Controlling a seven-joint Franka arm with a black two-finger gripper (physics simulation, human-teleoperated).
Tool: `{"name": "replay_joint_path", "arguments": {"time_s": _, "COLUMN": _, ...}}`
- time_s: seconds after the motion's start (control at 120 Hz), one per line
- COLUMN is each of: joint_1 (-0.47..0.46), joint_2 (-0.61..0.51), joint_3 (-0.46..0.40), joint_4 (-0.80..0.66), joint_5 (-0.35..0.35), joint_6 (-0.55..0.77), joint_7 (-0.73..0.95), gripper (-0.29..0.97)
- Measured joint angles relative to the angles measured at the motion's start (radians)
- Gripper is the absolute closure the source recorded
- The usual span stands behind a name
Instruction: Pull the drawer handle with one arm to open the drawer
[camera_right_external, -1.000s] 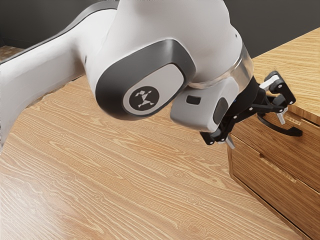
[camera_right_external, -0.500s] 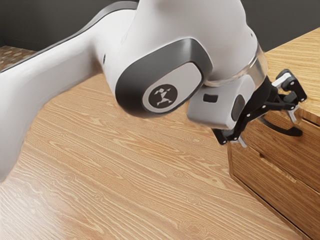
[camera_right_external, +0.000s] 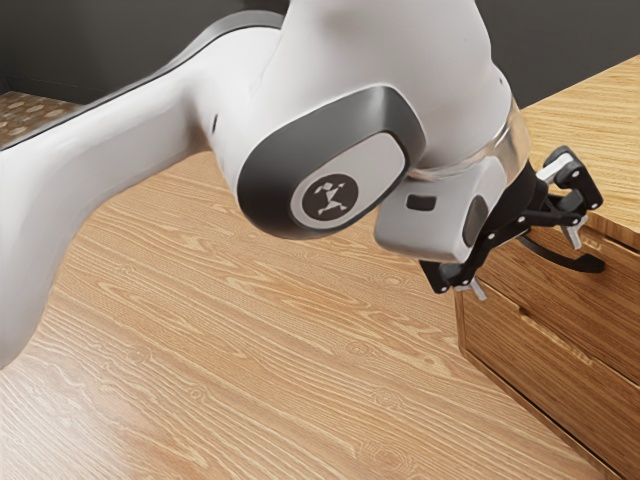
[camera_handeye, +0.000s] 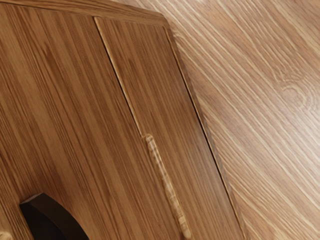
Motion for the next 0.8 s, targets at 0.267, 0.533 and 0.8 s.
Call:
{"name": "replay_joint_path", "arguments": {"time_s": 0.267, "joint_1": 0.003, "joint_2": 0.020, "joint_3": 0.029, "joint_4": -0.001, "joint_5": 0.000, "joint_6": 0.001, "joint_7": -0.005, "gripper": 0.00}}
{"name": "replay_joint_path", "arguments": {"time_s": 0.533, "joint_1": 0.002, "joint_2": 0.038, "joint_3": 0.059, "joint_4": -0.007, "joint_5": -0.002, "joint_6": 0.004, "joint_7": -0.008, "gripper": 0.00}}
{"name": "replay_joint_path", "arguments": {"time_s": 0.8, "joint_1": -0.063, "joint_2": -0.168, "joint_3": 0.123, "joint_4": -0.228, "joint_5": 0.001, "joint_6": 0.006, "joint_7": -0.009, "gripper": 0.11}}
